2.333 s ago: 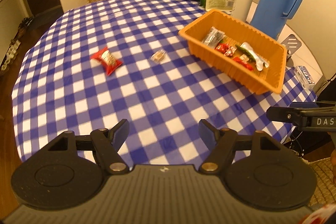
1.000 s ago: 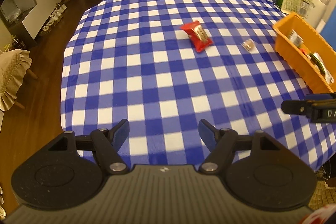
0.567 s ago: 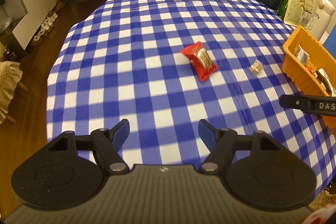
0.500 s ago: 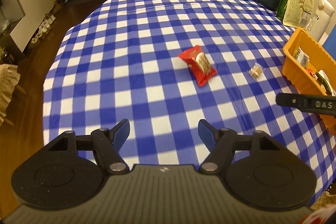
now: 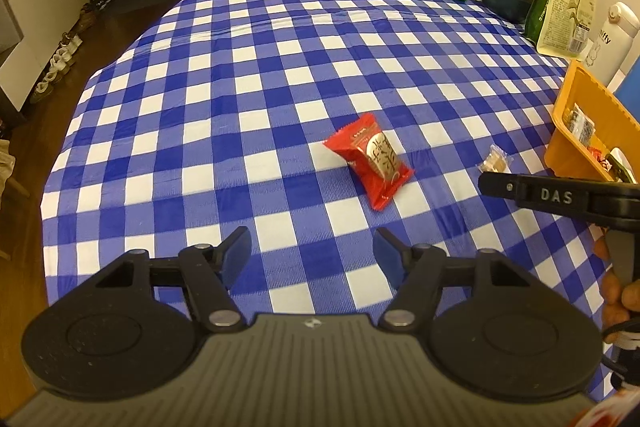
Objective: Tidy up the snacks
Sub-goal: 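Grasp the small clear-wrapped cookie with the right gripper, then grasp the red-and-white candy packet with the left gripper while the right holds the cookie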
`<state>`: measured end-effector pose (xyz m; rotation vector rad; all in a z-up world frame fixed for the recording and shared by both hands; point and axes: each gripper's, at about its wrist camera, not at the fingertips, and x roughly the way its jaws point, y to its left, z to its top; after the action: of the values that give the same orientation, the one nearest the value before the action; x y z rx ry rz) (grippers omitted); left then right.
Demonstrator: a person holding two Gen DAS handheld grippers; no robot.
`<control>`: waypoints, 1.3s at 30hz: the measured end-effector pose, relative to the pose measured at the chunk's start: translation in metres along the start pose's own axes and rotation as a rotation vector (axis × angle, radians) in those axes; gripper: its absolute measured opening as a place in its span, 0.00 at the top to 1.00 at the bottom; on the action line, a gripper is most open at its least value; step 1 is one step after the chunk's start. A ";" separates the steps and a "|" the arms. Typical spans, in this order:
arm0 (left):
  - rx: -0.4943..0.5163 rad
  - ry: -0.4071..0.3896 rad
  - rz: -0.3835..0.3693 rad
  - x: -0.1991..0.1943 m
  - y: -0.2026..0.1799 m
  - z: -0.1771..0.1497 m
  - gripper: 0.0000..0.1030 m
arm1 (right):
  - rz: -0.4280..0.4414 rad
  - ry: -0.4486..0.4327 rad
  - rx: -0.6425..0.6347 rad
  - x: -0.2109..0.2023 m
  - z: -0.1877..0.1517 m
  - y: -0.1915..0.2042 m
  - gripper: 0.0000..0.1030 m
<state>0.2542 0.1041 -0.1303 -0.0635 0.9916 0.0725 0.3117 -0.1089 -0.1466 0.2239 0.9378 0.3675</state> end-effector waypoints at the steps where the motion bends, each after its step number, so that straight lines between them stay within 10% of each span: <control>1: 0.000 0.001 -0.003 0.001 0.001 0.001 0.37 | -0.009 -0.002 0.004 0.003 0.002 0.000 0.54; 22: -0.004 0.005 -0.054 0.017 -0.001 0.008 0.41 | -0.167 -0.062 -0.185 0.029 0.000 0.019 0.78; 39: 0.040 -0.055 -0.091 0.044 -0.040 0.028 0.52 | -0.102 -0.054 -0.128 0.021 0.004 -0.002 0.79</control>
<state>0.3054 0.0676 -0.1512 -0.0702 0.9335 -0.0289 0.3261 -0.1021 -0.1607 0.0685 0.8660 0.3244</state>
